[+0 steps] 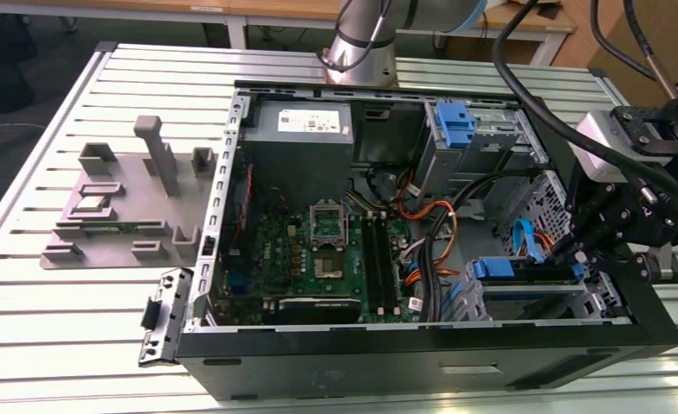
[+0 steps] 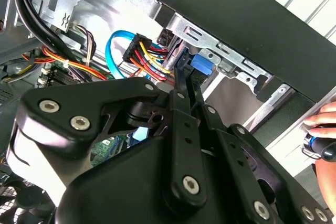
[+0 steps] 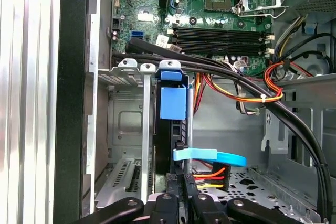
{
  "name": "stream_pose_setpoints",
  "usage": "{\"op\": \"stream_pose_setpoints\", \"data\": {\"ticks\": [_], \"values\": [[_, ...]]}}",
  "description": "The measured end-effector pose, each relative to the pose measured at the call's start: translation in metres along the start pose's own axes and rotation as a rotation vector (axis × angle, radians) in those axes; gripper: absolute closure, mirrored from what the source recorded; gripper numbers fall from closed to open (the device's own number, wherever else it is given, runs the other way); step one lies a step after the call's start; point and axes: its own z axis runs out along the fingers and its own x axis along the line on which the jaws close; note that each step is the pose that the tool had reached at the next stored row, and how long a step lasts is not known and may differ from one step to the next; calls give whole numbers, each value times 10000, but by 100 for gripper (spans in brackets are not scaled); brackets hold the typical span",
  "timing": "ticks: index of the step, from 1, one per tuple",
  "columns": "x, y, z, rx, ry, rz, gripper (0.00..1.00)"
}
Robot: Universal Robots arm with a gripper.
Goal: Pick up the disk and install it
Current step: 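Insert the second disk wire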
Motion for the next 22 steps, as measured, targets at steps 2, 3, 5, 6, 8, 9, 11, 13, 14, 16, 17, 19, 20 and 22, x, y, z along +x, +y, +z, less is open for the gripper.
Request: {"op": "stream_pose_setpoints", "data": {"ticks": [2,3,5,6,8,9,11,13,14,16,17,19,20,22], "values": [[0,0,0,0,0,0,84],[0,0,0,0,1,0,84],[0,0,1,0,0,0,83],[0,0,0,1,0,0,83],[0,0,3,0,0,0,76],[1,2,9,1,0,0,76],[2,3,26,0,1,-1,76],[3,3,37,0,2,0,76],[3,4,42,0,2,0,76],[4,4,45,0,6,0,76],[4,4,45,0,6,0,76],[3,4,46,0,5,0,76],[3,4,46,0,5,0,76],[3,4,45,0,7,0,78]]}}
